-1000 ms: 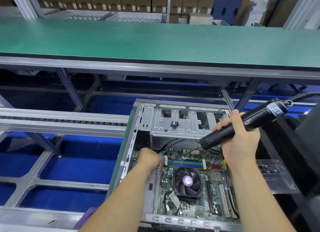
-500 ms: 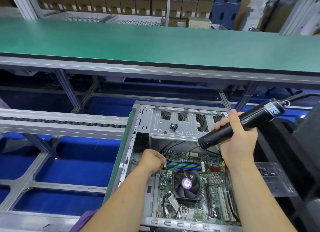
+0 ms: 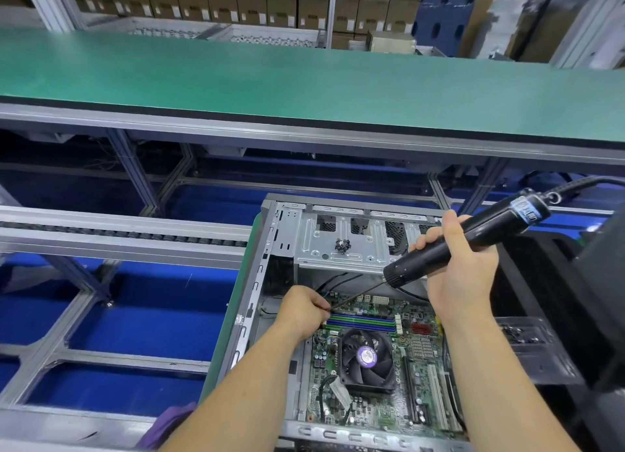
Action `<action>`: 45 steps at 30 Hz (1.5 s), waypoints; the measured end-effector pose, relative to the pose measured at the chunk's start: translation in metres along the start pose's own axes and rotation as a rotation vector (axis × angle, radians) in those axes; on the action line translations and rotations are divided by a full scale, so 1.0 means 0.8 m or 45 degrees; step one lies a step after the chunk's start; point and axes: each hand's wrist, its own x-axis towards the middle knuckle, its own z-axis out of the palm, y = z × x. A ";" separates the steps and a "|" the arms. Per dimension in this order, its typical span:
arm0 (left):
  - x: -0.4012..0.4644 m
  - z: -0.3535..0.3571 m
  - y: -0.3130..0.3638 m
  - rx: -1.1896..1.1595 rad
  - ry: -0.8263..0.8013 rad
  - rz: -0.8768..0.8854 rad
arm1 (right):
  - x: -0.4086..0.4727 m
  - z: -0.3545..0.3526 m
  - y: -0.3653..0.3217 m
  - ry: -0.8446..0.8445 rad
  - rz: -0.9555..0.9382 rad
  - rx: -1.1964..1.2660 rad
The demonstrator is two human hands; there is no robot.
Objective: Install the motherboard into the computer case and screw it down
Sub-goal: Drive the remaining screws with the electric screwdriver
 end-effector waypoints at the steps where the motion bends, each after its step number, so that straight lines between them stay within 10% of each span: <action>1: 0.000 0.000 0.000 -0.004 -0.001 0.002 | 0.000 0.000 0.000 0.000 -0.002 -0.008; 45: 0.006 0.006 -0.001 0.332 -0.026 0.178 | -0.006 -0.011 0.007 -0.167 -0.048 -0.044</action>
